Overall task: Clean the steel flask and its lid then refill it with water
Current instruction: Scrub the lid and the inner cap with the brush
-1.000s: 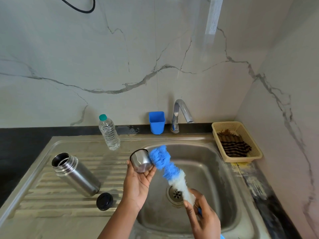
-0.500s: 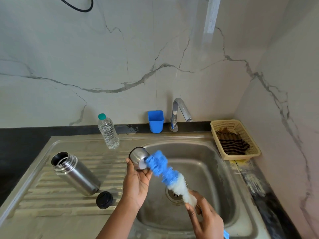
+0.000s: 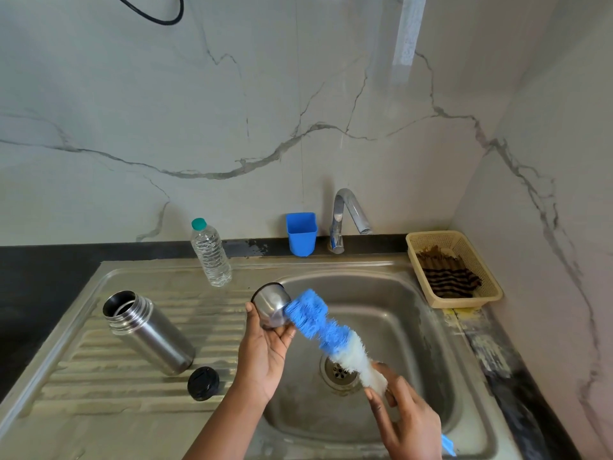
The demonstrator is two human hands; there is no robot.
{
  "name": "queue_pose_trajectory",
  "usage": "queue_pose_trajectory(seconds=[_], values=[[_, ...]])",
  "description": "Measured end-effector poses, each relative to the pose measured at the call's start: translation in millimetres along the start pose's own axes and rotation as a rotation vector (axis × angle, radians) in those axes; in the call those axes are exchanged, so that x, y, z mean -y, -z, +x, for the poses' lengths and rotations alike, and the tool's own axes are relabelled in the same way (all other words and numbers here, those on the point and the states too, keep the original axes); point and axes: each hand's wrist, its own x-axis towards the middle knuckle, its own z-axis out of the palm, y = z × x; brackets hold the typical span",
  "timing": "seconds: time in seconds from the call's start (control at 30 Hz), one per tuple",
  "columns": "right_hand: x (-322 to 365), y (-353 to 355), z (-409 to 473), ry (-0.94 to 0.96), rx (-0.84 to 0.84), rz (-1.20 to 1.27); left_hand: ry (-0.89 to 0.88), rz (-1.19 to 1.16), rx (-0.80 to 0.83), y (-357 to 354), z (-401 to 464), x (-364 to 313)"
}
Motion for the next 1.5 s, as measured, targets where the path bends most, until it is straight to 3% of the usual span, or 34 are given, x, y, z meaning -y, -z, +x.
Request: queue_pose_trajectory(seconds=[0.33, 0.6, 0.67, 0.77, 0.93, 1.07, 1.3, 1.4, 1.5], values=[[-12.3, 1.3, 4.3, -0.034, -0.002, 0.033, -0.02, 0.209, 0.022, 5.3, -2.2, -1.9], [4.1, 6.4, 3.6, 0.108, 0.108, 0.082, 0.077, 0.265, 0.009, 2.7, -1.6, 0.3], [5.7, 2.9, 3.1, 0.072, 0.089, 0.1, 0.071, 0.286, 0.021, 1.5, -2.2, 2.1], [1.6, -3.7, -0.7, 0.004, 0.06, 0.126, 0.055, 0.234, -0.007, -1.4, -2.4, 2.8], [1.6, 0.8, -1.8, 0.066, 0.073, 0.087, 0.072, 0.042, 0.035, -3.2, -4.5, 2.3], [-1.7, 1.3, 0.9, -0.038, 0.043, 0.109, 0.145, 0.018, 0.074, -2.3, -6.0, 0.7], [-2.0, 35.7, 18.8, 0.084, 0.076, 0.111, 0.067, 0.32, 0.073, 4.1, -3.0, -7.3], [-6.0, 40.1, 30.9, 0.308, 0.057, -0.076, -0.039, 0.565, 0.082, 0.3, -2.3, -14.1], [-5.6, 39.1, 43.2, 0.583, -0.118, -0.399, -0.113, 0.885, 0.09, -6.6, -4.4, -15.7]])
